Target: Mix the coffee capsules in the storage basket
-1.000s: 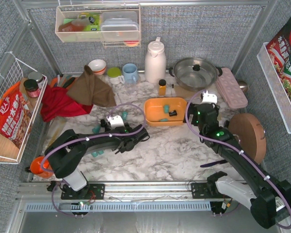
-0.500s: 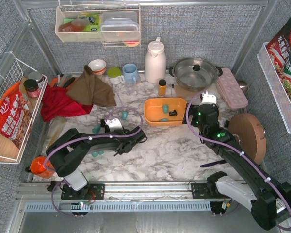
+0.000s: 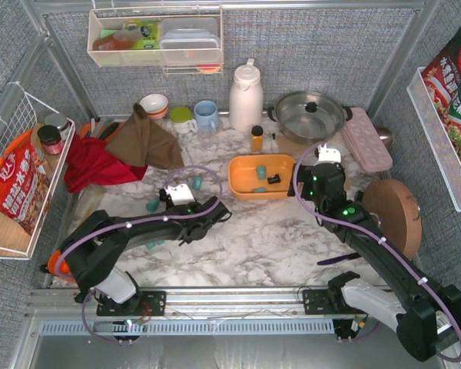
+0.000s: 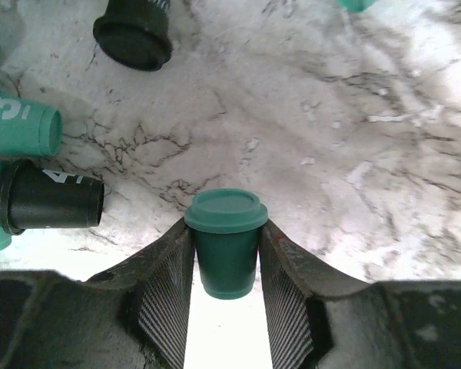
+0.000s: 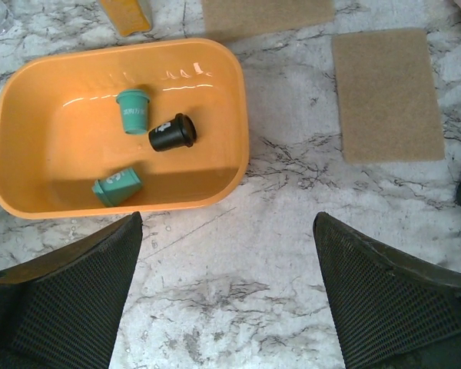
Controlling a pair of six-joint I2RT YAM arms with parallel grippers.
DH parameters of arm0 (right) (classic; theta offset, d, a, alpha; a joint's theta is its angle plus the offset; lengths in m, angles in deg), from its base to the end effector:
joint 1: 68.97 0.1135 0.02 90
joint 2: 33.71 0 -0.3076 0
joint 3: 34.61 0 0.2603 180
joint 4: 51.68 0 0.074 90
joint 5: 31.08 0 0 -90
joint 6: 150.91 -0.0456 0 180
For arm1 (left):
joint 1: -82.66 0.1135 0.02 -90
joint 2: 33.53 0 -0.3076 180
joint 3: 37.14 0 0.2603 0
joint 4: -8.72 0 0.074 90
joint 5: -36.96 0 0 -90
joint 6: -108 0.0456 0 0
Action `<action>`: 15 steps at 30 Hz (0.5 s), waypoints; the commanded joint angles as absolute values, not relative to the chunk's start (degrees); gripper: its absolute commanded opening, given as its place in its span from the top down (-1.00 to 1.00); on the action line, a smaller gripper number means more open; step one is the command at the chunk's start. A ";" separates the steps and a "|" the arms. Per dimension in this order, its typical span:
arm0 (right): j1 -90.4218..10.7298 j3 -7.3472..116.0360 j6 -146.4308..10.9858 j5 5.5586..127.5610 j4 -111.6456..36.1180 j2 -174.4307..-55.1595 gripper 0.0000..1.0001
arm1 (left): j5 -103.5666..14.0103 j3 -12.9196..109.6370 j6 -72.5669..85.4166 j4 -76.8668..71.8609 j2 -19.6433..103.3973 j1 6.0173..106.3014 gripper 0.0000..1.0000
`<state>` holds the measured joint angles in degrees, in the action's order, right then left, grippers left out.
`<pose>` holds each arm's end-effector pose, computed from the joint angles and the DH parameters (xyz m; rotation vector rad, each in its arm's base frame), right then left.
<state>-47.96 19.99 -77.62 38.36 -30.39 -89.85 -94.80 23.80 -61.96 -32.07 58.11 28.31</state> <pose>0.2077 0.0626 0.3167 0.1598 1.9369 0.0830 0.1919 -0.2154 0.1857 -0.6638 2.2611 -0.0049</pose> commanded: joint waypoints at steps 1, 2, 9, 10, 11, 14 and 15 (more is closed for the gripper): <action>-47.88 21.60 -77.35 40.86 -29.55 -90.43 -0.95 | -94.78 22.46 -54.45 -26.81 52.98 28.26 0.08; -47.86 21.78 -77.34 41.32 -29.30 -90.55 -0.95 | -94.73 22.02 -52.40 -25.48 51.50 28.26 0.06; -47.55 23.70 -77.29 45.43 -27.45 -91.02 -0.95 | -87.32 15.69 -30.84 -5.99 39.87 28.25 -0.05; -47.46 24.17 -77.34 46.37 -26.94 -90.95 -0.95 | -85.24 14.68 -27.59 -3.27 38.39 28.25 -0.06; -47.28 24.70 -77.42 47.56 -26.37 -90.87 -0.95 | -84.04 13.45 -25.17 -0.41 37.10 28.27 -0.06; -46.73 25.40 -77.28 49.79 -25.46 -90.60 -0.95 | -85.10 12.14 -22.44 1.42 35.25 28.45 -0.06; -46.54 25.53 -77.09 49.86 -24.96 -90.60 -0.95 | -86.02 13.13 -22.76 -0.57 35.36 28.66 -0.10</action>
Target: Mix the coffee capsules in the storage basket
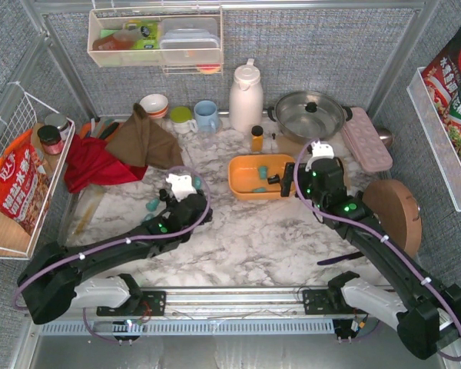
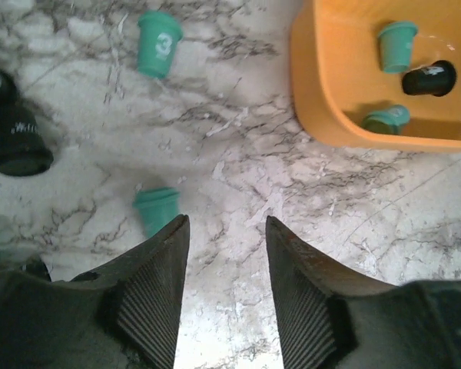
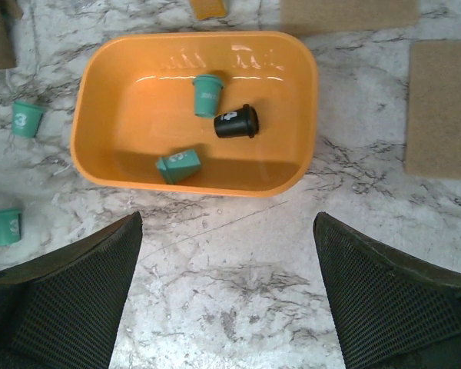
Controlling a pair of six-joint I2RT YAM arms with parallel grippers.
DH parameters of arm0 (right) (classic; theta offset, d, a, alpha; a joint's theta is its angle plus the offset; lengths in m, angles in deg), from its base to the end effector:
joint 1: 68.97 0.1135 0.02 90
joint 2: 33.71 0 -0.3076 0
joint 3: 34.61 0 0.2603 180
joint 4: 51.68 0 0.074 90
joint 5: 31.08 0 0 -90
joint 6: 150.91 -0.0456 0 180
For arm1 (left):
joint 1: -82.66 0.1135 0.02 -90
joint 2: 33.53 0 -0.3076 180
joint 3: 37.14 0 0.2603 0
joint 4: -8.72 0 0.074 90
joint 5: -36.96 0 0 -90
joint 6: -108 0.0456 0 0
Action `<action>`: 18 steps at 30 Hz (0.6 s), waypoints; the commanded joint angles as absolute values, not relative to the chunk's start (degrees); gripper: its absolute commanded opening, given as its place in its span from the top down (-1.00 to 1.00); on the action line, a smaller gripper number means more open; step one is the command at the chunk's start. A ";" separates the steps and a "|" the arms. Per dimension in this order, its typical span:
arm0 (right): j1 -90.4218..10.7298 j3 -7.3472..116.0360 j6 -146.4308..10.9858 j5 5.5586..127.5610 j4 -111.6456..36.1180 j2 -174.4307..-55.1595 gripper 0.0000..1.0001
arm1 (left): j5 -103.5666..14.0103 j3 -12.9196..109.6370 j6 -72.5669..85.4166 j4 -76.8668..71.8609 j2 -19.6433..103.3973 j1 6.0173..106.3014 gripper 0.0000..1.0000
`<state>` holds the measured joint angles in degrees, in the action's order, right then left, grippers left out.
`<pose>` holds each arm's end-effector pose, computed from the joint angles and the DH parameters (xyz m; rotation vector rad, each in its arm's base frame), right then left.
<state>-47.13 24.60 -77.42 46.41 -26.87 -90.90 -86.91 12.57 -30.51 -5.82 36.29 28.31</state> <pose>0.2104 0.0737 0.3353 0.0515 1.9647 0.2249 0.1666 -0.1886 0.2491 -0.2245 2.0822 -0.4554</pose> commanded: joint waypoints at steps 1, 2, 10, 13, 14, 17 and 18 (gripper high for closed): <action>-46.43 25.60 -76.87 49.86 -24.65 -90.69 -0.95 | -87.31 14.84 -23.76 -3.95 35.96 28.77 -0.16; -46.37 25.60 -76.70 49.87 -24.45 -90.77 -0.95 | -88.11 16.39 -24.31 -7.31 36.65 28.78 -0.20; -45.86 26.49 -76.14 51.13 -23.34 -92.92 -0.95 | -89.06 24.22 -46.89 -33.94 42.34 30.71 -0.33; -45.70 26.27 -76.11 51.26 -23.50 -93.16 -0.95 | -84.90 23.20 -53.21 -34.11 41.68 30.72 -0.35; -45.66 26.26 -76.11 51.31 -23.50 -93.28 -0.95 | -84.38 22.40 -53.66 -31.88 41.45 30.72 -0.34; -45.59 26.20 -75.98 51.53 -23.44 -93.39 -0.95 | -85.59 20.28 -54.17 -27.34 41.47 30.80 -0.28; -45.59 26.18 -75.94 51.55 -23.38 -93.39 -0.95 | -86.08 19.99 -54.08 -26.28 41.80 30.80 -0.26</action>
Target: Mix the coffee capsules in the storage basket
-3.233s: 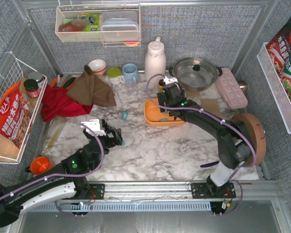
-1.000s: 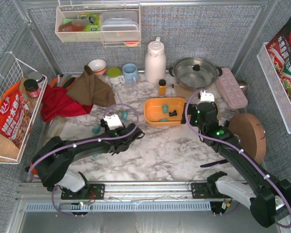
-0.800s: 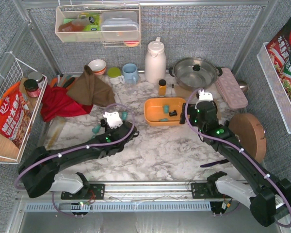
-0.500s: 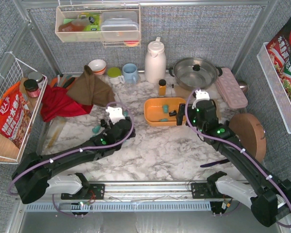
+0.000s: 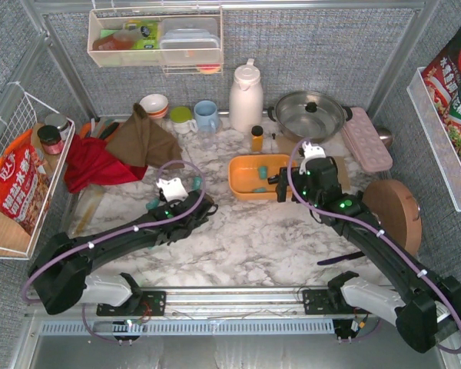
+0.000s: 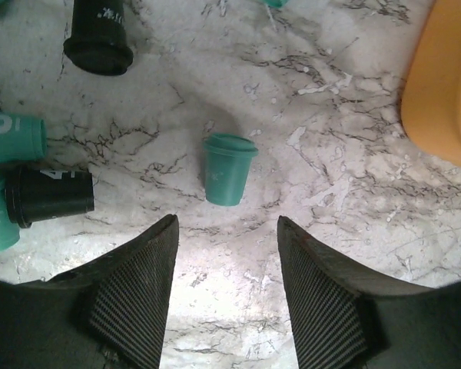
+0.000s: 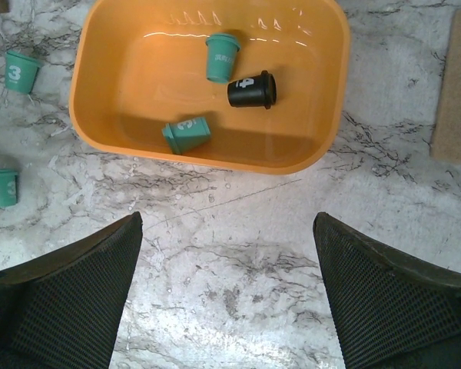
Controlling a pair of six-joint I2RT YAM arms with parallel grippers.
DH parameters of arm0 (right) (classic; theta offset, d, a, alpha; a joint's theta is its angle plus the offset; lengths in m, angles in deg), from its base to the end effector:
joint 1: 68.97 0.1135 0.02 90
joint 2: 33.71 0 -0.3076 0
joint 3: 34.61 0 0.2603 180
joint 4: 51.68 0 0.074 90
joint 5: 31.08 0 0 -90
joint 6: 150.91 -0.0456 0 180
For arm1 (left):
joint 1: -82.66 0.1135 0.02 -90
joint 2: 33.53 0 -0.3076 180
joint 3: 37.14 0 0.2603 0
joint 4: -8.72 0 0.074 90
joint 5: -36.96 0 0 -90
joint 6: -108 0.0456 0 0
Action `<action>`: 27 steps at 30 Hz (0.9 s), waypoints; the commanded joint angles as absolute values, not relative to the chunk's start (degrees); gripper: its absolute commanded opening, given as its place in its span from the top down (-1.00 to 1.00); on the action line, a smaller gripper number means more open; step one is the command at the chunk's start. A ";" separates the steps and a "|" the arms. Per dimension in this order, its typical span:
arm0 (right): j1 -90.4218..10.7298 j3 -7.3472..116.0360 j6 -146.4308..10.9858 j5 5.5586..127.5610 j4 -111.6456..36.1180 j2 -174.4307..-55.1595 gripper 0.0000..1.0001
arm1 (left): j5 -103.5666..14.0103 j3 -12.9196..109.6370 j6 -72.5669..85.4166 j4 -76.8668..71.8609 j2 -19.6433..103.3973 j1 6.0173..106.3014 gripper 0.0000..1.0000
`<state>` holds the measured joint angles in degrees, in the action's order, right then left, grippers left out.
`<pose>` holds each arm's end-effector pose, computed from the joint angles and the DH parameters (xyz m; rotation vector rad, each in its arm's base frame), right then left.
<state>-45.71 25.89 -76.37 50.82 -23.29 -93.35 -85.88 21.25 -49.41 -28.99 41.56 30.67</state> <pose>0.2143 0.0851 0.3278 -0.0517 2.0567 0.2759 0.1768 -0.1861 0.2446 -0.5314 2.2812 -0.2995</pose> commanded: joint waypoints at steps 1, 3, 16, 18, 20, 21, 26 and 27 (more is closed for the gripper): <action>-45.52 26.12 -75.86 51.54 -23.34 -93.32 -0.95 | -86.50 19.89 -54.05 -25.59 42.39 30.80 -0.24; -45.45 26.09 -75.72 51.54 -23.24 -93.26 -0.95 | -87.23 19.85 -53.64 -24.79 43.86 30.87 -0.22; -45.35 26.08 -75.67 52.48 -23.02 -93.71 -0.95 | -85.09 14.55 -46.77 -13.77 48.75 34.83 -0.15; -45.31 26.16 -75.60 52.59 -22.99 -94.02 -0.95 | -84.49 14.61 -45.21 -11.50 49.79 34.91 -0.14; -45.26 26.16 -75.59 52.59 -22.97 -94.26 -0.95 | -83.85 15.01 -44.18 -10.26 51.06 35.01 -0.13; -45.27 26.21 -75.59 52.59 -22.94 -94.37 -0.95 | -83.51 15.24 -43.83 -9.84 51.71 34.92 -0.13; -45.24 26.42 -75.50 52.85 -22.72 -94.84 -0.95 | -83.52 15.16 -42.96 -9.71 54.60 35.22 -0.09; -45.19 26.43 -75.48 52.92 -22.71 -94.88 -0.95 | -83.45 14.84 -42.99 -9.65 54.91 35.39 -0.07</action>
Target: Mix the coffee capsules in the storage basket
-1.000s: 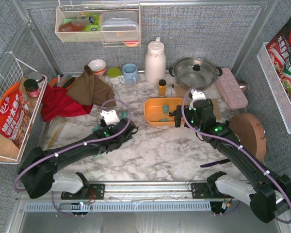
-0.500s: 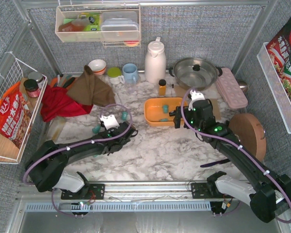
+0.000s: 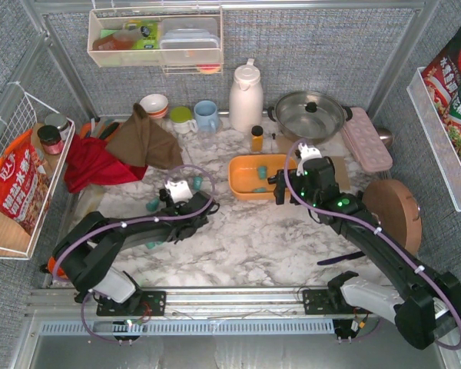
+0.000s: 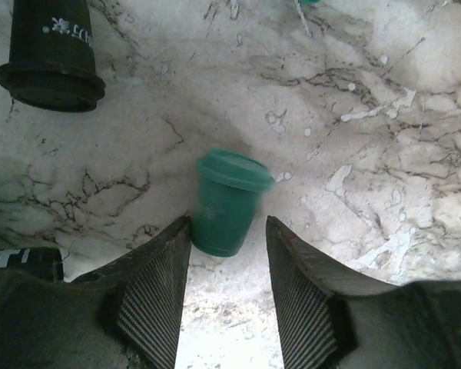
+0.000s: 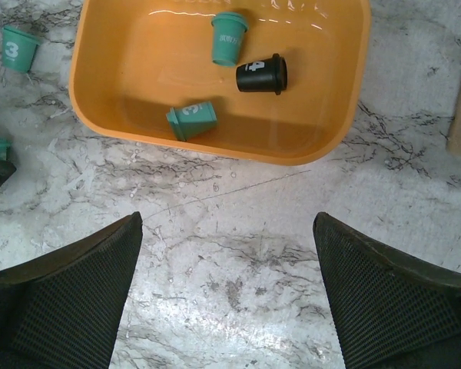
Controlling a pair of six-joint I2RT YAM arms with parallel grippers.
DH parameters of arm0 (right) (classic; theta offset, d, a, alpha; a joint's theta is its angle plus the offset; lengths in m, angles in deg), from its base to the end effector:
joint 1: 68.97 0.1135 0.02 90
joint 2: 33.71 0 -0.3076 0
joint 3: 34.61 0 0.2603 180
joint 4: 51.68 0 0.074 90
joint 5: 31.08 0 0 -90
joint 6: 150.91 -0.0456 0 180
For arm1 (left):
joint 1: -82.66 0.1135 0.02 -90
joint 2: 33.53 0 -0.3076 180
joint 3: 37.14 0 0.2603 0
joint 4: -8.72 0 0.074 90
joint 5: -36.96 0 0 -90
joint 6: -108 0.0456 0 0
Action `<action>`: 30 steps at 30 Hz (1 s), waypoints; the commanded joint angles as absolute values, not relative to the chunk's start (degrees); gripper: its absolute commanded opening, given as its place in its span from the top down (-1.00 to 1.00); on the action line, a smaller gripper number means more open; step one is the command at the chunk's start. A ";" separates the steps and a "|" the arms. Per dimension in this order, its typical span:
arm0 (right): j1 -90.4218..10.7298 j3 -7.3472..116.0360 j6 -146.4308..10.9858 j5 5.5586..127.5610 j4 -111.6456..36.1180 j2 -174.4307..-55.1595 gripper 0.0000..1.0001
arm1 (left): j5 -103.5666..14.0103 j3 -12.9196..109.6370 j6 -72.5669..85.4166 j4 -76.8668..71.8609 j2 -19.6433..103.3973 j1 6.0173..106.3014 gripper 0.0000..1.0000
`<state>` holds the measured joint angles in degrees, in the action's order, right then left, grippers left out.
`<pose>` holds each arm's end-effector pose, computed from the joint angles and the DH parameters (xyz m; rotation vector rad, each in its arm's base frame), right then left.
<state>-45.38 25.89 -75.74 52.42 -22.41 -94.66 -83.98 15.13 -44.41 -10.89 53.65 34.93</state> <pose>0.2170 0.0891 0.3212 -0.0912 2.0968 0.2883 0.2084 -0.1944 0.1797 -0.5062 2.3022 -0.2437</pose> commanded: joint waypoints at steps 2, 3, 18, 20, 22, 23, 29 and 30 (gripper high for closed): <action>-45.23 26.43 -75.50 53.02 -22.76 -95.02 -0.95 | -83.12 14.25 -42.25 -8.71 55.22 35.73 -0.04; -45.22 26.46 -75.49 53.07 -22.72 -95.12 -0.95 | -82.91 13.97 -41.56 -8.14 55.30 35.85 -0.03; -45.05 26.96 -75.23 53.51 -22.28 -95.84 -0.95 | -79.82 17.50 -34.00 -11.50 59.36 37.39 0.26; -45.04 27.03 -75.23 53.56 -22.20 -96.09 -0.95 | -79.03 18.09 -33.01 -11.76 59.37 37.37 0.35; -44.97 27.13 -75.23 53.72 -21.99 -96.25 -0.95 | -77.86 18.49 -31.60 -11.54 58.81 37.39 0.42; -44.98 27.28 -75.28 53.79 -21.87 -96.26 -0.95 | -77.24 18.50 -30.67 -11.05 58.27 37.37 0.43; -44.56 28.44 -75.63 54.69 -20.53 -96.13 -0.95 | -72.11 16.38 -21.72 -3.90 50.61 37.37 0.47; -44.34 28.87 -75.74 55.17 -20.19 -96.00 -0.95 | -70.68 15.68 -19.93 -2.05 49.11 37.34 0.47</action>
